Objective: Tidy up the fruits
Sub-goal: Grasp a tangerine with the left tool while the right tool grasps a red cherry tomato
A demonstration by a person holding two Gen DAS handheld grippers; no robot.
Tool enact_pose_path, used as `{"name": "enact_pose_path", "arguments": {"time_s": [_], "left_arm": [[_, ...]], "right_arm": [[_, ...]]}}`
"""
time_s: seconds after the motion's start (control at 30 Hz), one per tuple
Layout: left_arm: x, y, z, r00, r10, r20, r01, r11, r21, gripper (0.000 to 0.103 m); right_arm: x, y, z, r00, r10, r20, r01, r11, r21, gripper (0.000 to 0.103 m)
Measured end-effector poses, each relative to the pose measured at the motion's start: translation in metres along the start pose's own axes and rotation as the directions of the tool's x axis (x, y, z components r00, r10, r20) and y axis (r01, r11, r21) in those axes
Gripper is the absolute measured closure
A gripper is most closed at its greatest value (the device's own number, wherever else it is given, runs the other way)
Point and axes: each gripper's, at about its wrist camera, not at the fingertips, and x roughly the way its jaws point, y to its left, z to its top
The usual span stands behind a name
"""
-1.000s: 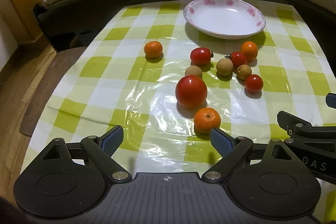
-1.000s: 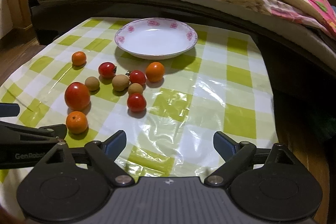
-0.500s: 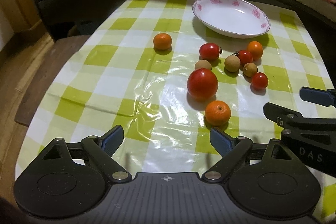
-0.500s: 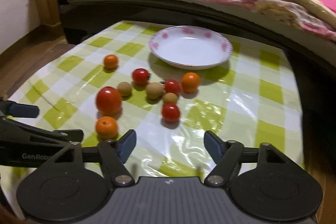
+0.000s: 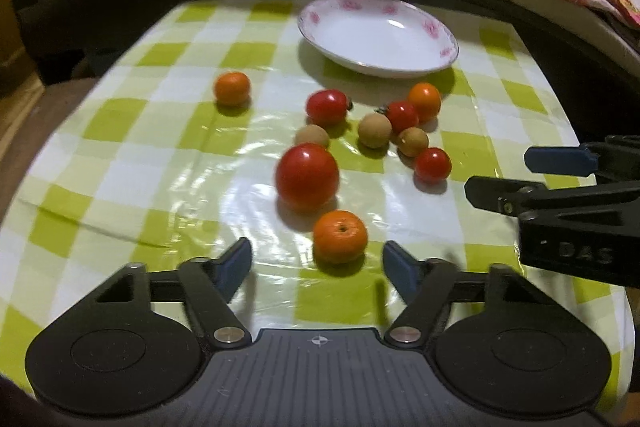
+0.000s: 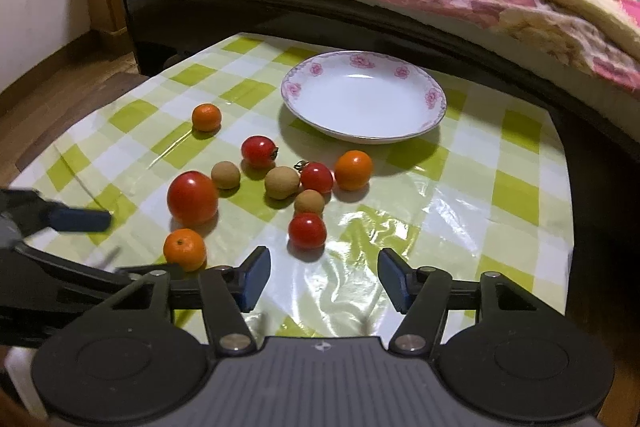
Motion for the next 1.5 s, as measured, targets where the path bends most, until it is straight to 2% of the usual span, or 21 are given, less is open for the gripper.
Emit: {"name": "enact_pose_path", "arguments": {"time_s": [0.07,0.3,0.43,0.53,0.7,0.8,0.87,1.03,1.3,1.37,1.43,1.5], "left_arm": [[0.008,-0.003,0.002,1.0,-0.004,-0.013,0.004,1.0,-0.003,0.042],[0.015,-0.01,0.002,1.0,0.004,0.006,-0.004,1.0,0.016,0.053],[0.017,-0.012,0.001,1.0,0.014,0.018,-0.015,0.999,0.042,0.051],[0.018,-0.008,-0.002,0.999,-0.041,0.029,0.04,0.998,0.053,0.034],[0.018,-0.018,-0.005,0.999,-0.016,0.032,0.013,0.995,0.097,0.031],[0.017,-0.018,-0.005,0.999,-0.005,0.04,0.001,0.995,0.102,0.043],[0.014,-0.017,-0.005,0.999,-0.004,0.05,-0.001,0.995,0.104,0.062],[0.014,-0.016,-0.006,0.998,-0.013,0.059,0.007,0.993,0.114,0.062],[0.014,-0.017,-0.005,0.998,-0.029,0.057,0.021,0.991,0.131,0.062],[0.014,-0.017,-0.005,0.998,-0.03,0.059,0.022,0.991,0.135,0.062],[0.014,-0.017,-0.005,0.998,-0.031,0.061,0.022,0.99,0.141,0.062],[0.015,-0.018,-0.006,0.997,-0.028,0.066,0.018,0.988,0.154,0.062]], "right_arm": [[0.0,-0.004,0.002,1.0,0.015,-0.002,-0.015,1.0,0.002,0.041],[0.006,-0.013,0.003,1.0,0.024,-0.001,-0.024,0.999,-0.025,0.042],[0.013,-0.017,0.002,0.999,0.044,-0.017,-0.044,0.999,-0.015,0.043],[0.016,-0.017,0.002,0.998,0.062,-0.017,-0.062,0.998,-0.017,0.043],[0.019,-0.015,0.004,0.996,0.085,-0.01,-0.085,0.996,-0.032,0.043],[0.021,-0.012,0.006,0.995,0.098,-0.001,-0.098,0.994,-0.058,0.043],[0.023,-0.011,0.007,0.994,0.113,-0.001,-0.113,0.991,-0.078,0.043],[0.029,-0.01,0.008,0.987,0.162,-0.006,-0.162,0.981,-0.109,0.043],[0.049,-0.011,0.009,0.981,0.189,-0.032,-0.191,0.975,-0.109,0.043],[0.055,-0.011,0.011,0.98,0.194,-0.037,-0.197,0.975,-0.105,0.045],[0.061,-0.011,0.012,0.978,0.2,-0.056,-0.204,0.974,-0.094,0.058],[0.062,-0.011,0.012,0.98,0.191,-0.052,-0.196,0.977,-0.09,0.063]]}}
